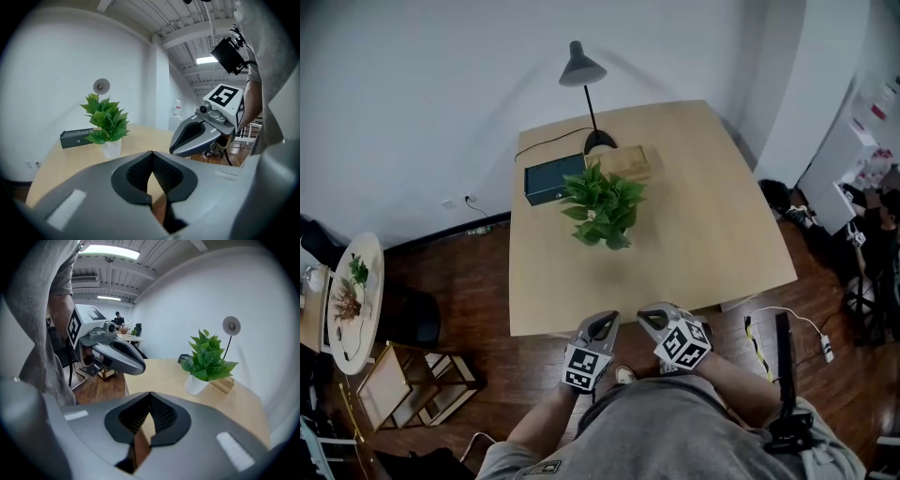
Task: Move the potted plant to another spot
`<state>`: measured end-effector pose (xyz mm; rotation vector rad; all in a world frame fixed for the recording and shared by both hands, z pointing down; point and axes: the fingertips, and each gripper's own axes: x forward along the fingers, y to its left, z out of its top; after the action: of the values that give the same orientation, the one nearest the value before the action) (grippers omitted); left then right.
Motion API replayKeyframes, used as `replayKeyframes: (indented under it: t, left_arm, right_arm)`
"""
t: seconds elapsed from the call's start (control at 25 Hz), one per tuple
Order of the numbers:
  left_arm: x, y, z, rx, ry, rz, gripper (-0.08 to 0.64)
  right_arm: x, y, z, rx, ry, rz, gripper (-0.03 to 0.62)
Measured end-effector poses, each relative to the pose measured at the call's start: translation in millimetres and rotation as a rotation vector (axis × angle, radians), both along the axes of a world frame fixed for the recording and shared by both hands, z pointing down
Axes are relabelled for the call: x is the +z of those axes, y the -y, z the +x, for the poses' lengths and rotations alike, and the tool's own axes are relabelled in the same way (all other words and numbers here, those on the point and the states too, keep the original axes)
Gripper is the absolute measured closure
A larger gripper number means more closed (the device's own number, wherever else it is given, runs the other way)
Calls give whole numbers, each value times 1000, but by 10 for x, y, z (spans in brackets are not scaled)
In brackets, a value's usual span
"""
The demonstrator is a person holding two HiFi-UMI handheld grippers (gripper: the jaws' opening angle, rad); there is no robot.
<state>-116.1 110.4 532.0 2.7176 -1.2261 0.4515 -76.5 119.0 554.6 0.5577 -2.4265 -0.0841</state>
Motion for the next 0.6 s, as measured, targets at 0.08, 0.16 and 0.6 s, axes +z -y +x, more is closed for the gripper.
replayKeyframes:
  t: [0.08,0.16,0.6]
  left_arm:
    - [-11,-32,41,-5,-7,-1,560]
    - [-13,-68,44,-18,-17,-10,560]
    - [-101,-38,1,-62,-38,-16,560]
  right_arm:
    - [10,-45,18,19,37,-36,586]
    - [17,-82,28,45,78,-75,586]
    - [-51,0,84,140,193,-166,588]
